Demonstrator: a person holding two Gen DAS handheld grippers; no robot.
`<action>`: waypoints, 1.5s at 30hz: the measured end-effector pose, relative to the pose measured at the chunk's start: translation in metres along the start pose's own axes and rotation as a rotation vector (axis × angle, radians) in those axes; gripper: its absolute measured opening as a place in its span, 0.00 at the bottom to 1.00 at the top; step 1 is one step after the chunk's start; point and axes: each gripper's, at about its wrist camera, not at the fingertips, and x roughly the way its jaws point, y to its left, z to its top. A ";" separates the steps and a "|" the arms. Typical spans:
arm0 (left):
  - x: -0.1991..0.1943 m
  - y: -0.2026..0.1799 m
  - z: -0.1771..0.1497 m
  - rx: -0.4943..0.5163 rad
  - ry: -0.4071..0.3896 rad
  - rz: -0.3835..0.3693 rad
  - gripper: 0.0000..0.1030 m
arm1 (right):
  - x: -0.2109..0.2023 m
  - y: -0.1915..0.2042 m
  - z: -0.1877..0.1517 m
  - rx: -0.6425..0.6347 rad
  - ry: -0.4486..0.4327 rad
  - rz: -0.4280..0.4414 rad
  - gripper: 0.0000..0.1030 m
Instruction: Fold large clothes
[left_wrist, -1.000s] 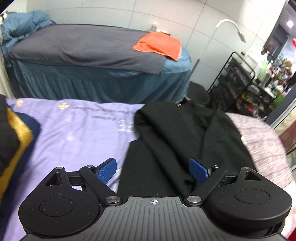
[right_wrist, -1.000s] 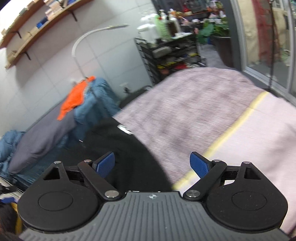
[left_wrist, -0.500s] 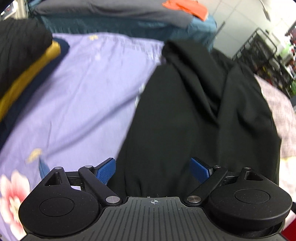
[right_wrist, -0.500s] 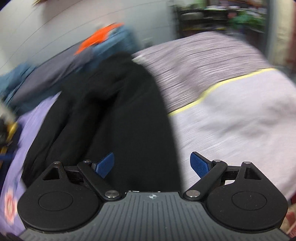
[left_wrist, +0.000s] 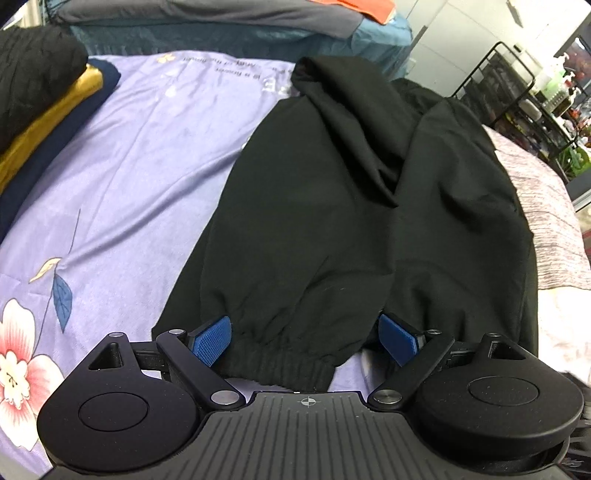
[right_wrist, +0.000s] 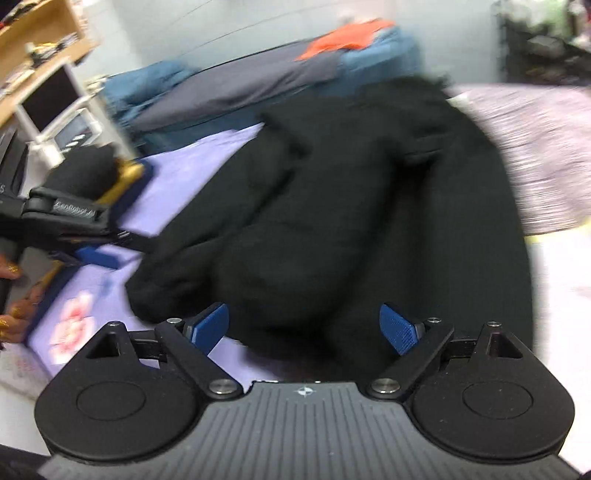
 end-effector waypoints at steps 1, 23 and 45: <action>-0.002 -0.001 -0.001 -0.001 -0.003 0.000 1.00 | 0.013 0.001 0.001 0.024 0.015 0.002 0.87; 0.000 -0.010 -0.019 -0.013 0.065 0.039 1.00 | -0.148 -0.203 0.117 0.771 -0.681 0.158 0.18; 0.013 -0.022 -0.002 0.116 0.050 0.080 1.00 | -0.077 -0.181 0.097 0.622 -0.410 -0.271 0.92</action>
